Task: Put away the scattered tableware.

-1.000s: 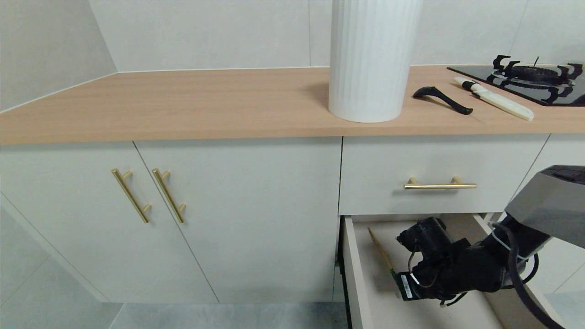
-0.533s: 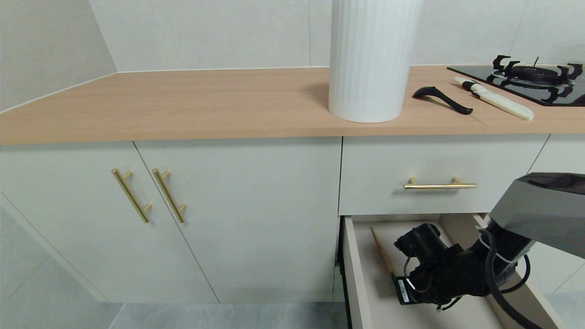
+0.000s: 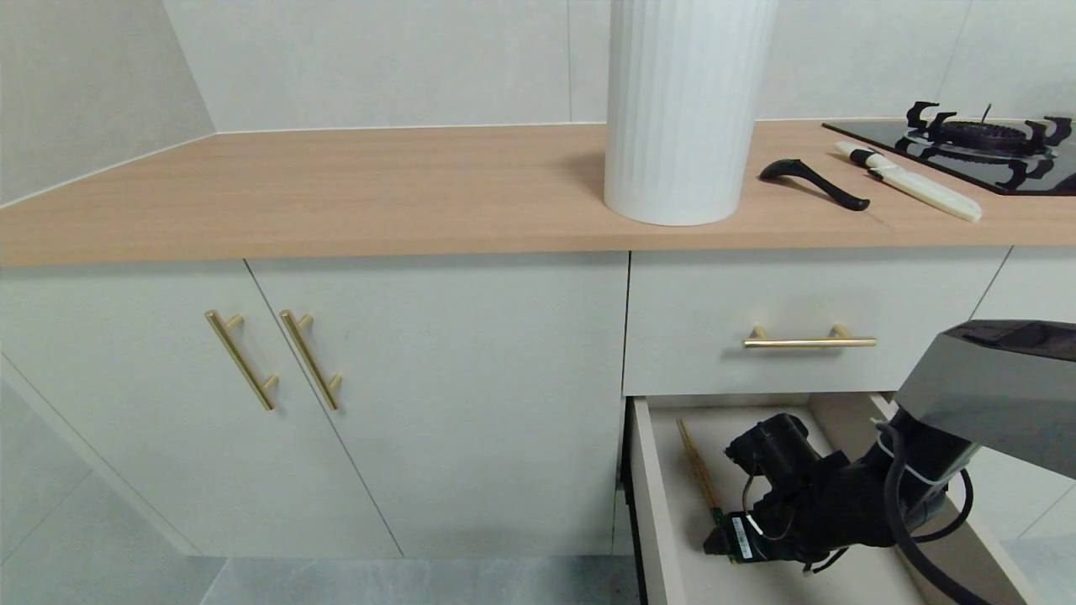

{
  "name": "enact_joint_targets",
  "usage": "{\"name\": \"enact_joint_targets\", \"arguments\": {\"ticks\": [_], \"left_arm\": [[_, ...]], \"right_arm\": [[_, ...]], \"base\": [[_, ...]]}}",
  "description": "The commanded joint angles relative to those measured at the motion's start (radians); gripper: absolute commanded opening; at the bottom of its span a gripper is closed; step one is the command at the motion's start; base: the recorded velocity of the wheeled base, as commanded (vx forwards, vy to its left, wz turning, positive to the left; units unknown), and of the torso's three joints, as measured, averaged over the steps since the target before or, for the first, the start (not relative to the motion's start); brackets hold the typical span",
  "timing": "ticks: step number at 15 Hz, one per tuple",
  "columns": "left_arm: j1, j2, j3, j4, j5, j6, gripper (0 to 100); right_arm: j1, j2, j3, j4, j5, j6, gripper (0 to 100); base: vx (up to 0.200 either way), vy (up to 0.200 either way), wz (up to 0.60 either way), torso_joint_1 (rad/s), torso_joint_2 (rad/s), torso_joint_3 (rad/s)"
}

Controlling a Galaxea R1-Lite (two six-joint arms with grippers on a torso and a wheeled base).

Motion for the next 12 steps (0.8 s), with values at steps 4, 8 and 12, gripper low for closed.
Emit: {"name": "enact_joint_targets", "arguments": {"ticks": [4, 8, 12], "left_arm": [[0.001, 0.0, 0.0, 0.0, 0.0, 0.0, 100], [0.001, 0.0, 0.0, 0.0, 0.0, 0.0, 100], [0.001, 0.0, 0.0, 0.0, 0.0, 0.0, 100]], "right_arm": [[0.0, -0.063, 0.009, 0.008, -0.001, 0.0, 100], [-0.006, -0.316, 0.078, 0.005, -0.006, -0.012, 100], [-0.021, -0.574, 0.083, 0.029, -0.046, -0.043, 100]], "base": [[0.0, 0.0, 0.0, 0.0, 0.0, 0.0], [0.0, 0.0, 0.0, 0.0, 0.0, 0.0], [0.0, 0.0, 0.0, 0.0, 0.0, 0.0]]}}
